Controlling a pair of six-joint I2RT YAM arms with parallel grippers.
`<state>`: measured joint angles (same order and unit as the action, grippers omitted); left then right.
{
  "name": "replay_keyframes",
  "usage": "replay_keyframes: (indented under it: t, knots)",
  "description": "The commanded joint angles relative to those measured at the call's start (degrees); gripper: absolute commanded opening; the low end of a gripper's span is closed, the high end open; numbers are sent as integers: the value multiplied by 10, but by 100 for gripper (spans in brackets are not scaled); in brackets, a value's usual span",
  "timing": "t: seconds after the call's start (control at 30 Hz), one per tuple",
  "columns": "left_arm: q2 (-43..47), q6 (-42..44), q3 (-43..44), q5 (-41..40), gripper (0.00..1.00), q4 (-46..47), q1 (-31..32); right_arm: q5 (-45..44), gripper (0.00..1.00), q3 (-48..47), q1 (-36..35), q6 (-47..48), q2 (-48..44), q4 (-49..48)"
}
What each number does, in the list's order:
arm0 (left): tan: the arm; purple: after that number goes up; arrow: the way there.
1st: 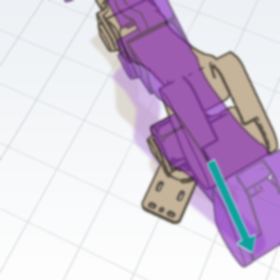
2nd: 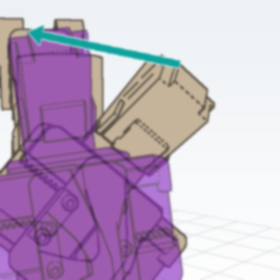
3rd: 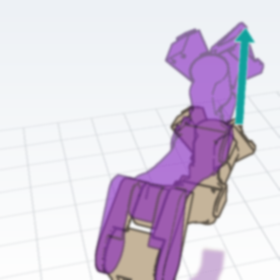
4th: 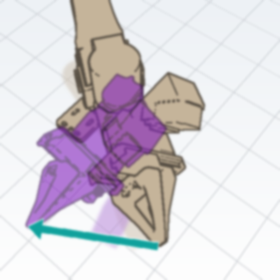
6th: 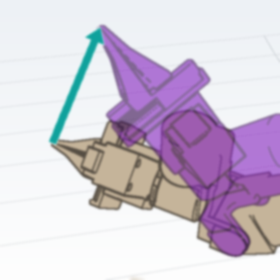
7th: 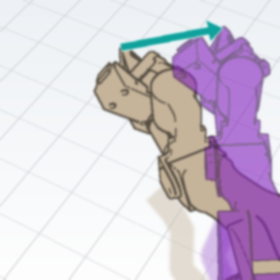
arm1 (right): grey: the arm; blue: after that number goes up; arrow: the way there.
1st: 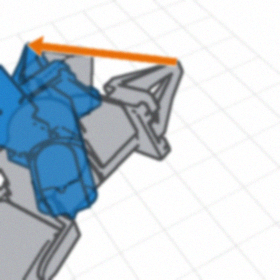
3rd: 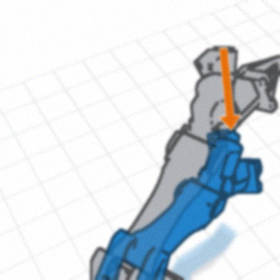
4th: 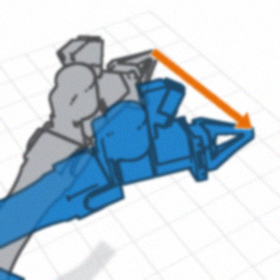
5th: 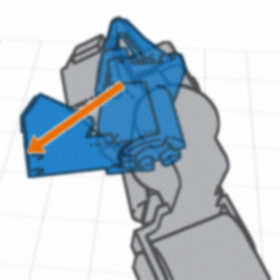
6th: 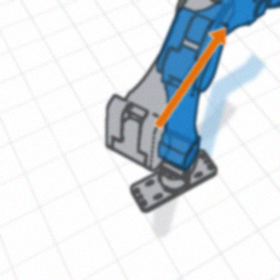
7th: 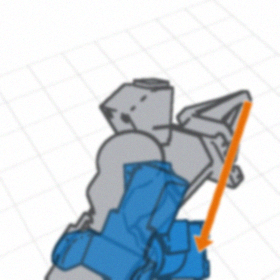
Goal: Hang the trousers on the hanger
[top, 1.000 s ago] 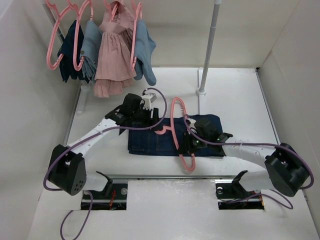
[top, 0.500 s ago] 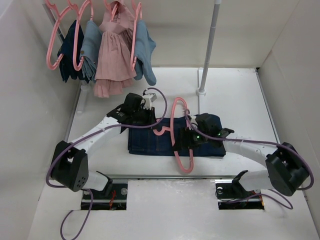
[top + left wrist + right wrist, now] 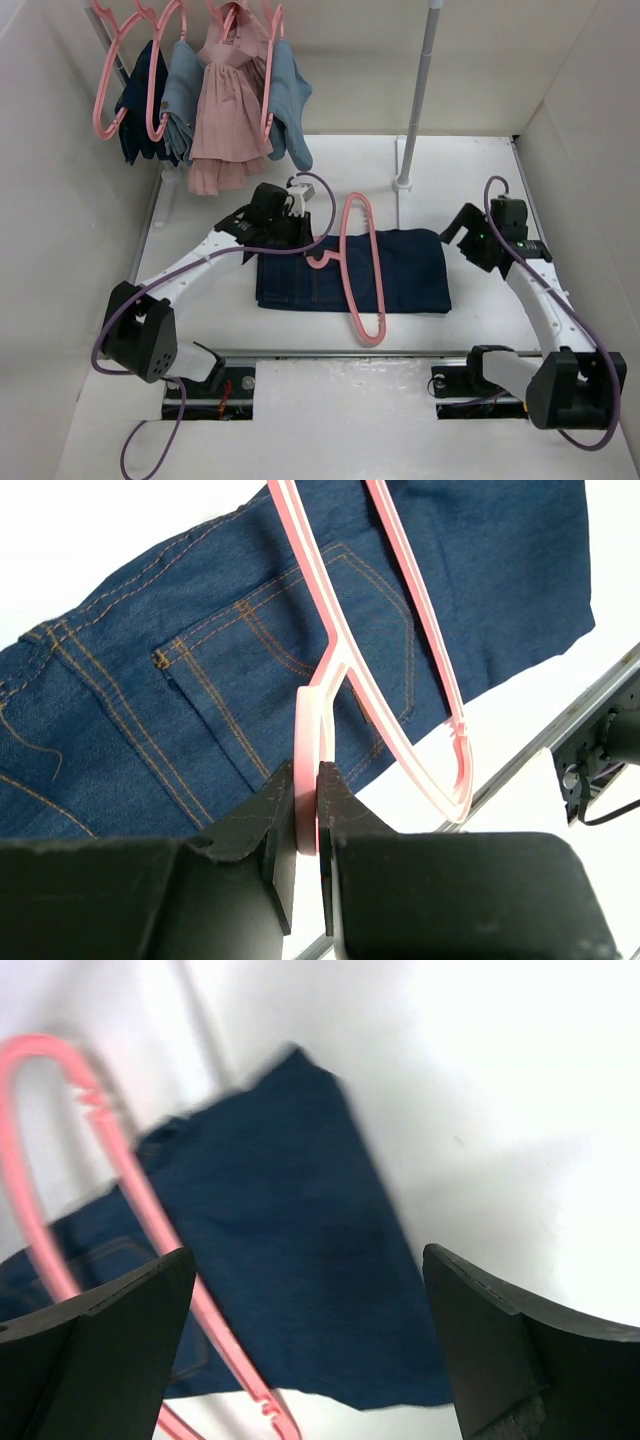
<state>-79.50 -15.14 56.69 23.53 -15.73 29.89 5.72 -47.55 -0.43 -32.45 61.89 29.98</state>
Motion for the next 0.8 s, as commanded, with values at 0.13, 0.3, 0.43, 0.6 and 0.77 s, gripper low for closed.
replay_keyframes:
  t: [0.13, 0.3, 0.43, 0.6, 0.77]
  knots:
    - [-4, 30, 41, -38, 0, -4, 12, 20, 100, 53, 35, -29, 52, -19]
    - [-4, 41, 47, -45, 0, -4, 17, 82, 97, 104, 35, -20, 118, -80]
    - [-9, 47, 47, -55, 0, -4, 18, 109, 60, 118, 35, -25, 152, -122]
    - [-9, 63, 47, -61, 0, -4, 30, 134, 0, 97, 35, -19, 156, -123]
    - [-14, 81, 57, -81, 0, -10, 40, 14, 0, -17, -133, -34, 98, -65]
